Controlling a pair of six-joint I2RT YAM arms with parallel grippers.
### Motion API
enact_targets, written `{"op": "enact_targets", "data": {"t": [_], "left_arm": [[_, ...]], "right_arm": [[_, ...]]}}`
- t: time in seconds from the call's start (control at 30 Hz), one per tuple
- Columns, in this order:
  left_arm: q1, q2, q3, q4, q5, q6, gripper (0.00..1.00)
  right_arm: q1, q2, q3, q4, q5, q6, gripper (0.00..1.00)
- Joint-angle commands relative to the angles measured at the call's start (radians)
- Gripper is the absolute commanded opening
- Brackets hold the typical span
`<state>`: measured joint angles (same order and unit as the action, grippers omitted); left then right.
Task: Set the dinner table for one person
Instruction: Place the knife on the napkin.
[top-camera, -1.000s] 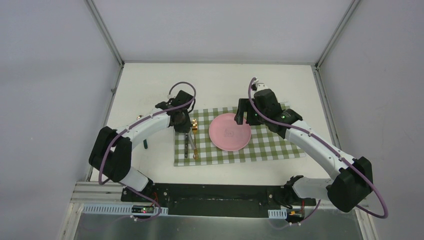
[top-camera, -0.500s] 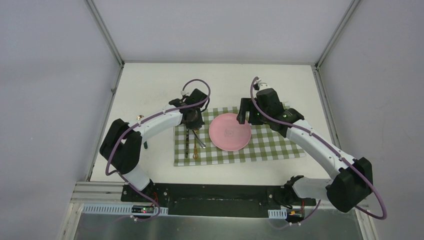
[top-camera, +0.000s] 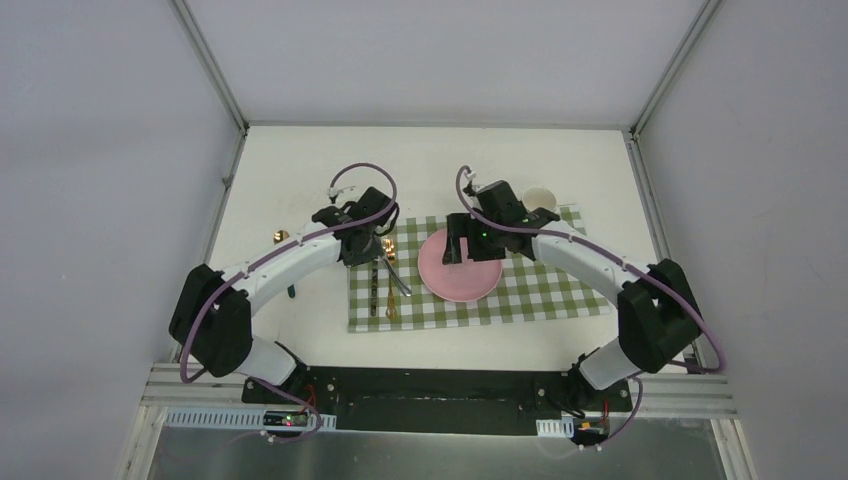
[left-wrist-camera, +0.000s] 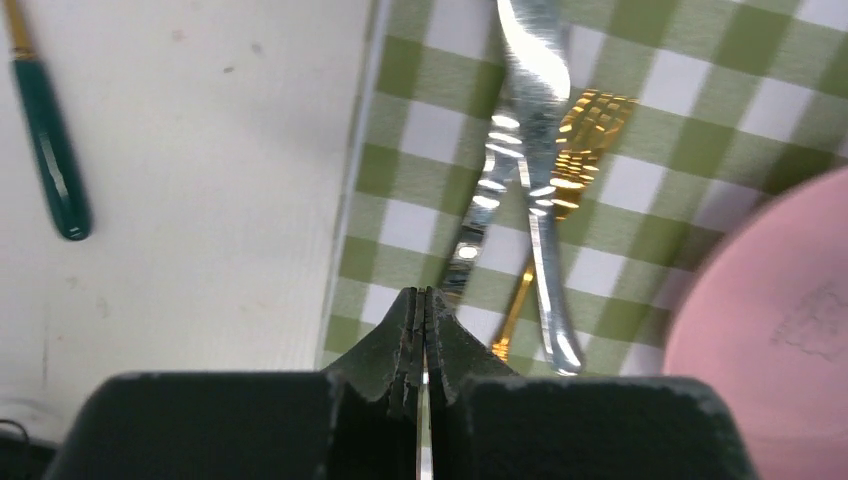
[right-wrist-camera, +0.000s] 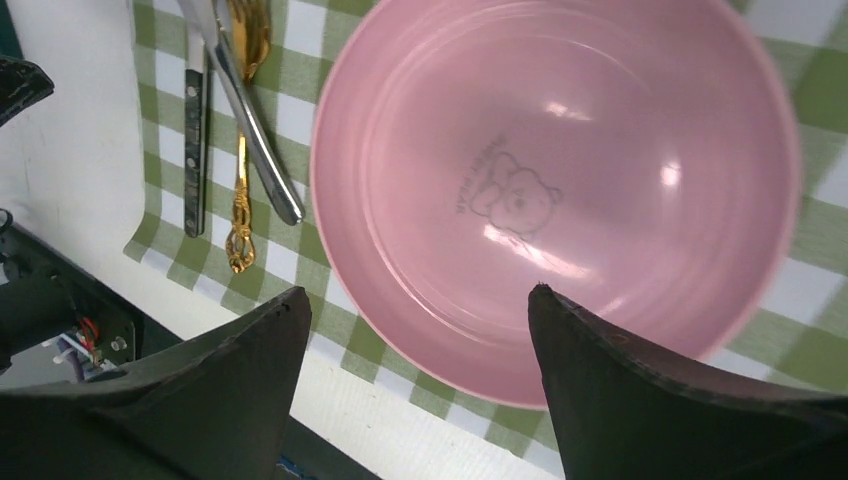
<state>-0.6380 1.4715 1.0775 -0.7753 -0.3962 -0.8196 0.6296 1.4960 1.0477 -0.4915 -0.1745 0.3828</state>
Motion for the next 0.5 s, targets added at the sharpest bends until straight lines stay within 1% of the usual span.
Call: {"op": "enact_targets", "data": {"t": [0.0, 0.27, 0.37, 0.47], "left_arm": [[0.037, -0.096, -0.077, -0.043, -0.087, -0.048, 0.0], [0.064, -0.122, -0.116, -0.037, -0.066, -0.035, 0.0], [0.072, -0.133, -0.123, -0.035, -0.06, -0.029, 0.0], [0.083, -0.149, -0.132, -0.032, -0.053, -0.023, 0.0]], "right_arm": [[0.042, 0.077, 0.085, 0.105, -0.12, -0.005, 0.83], [0.103, 0.26, 0.221, 0.161, -0.312, -0.029, 0.8], [0.108, 0.302, 0.23, 0.223, -0.39, -0.008, 0.79], [0.109, 0.33, 0.208, 0.326, -0.449, 0.03, 0.79]]}}
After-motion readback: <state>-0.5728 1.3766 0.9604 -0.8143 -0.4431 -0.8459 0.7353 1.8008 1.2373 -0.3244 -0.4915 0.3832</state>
